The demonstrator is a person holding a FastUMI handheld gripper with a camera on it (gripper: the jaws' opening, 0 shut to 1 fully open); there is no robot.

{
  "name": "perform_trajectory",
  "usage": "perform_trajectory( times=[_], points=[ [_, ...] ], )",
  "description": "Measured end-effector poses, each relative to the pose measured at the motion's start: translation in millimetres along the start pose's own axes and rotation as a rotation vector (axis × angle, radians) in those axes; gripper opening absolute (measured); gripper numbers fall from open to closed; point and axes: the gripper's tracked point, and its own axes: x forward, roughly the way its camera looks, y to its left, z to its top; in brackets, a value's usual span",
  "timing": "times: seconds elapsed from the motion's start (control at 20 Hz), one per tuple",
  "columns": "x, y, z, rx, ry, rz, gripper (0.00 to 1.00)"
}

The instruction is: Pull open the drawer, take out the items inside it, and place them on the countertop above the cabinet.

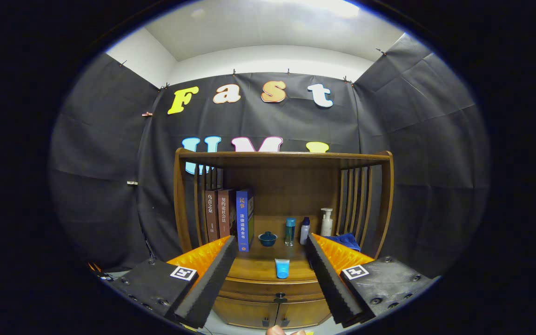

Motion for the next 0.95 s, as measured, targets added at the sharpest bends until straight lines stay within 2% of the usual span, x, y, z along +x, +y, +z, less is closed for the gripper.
perform_trajectory(
  times=[0.95],
  points=[
    [0.1, -7.8, 2.8, -0.018, -0.017, -0.041, 0.98]
  ],
)
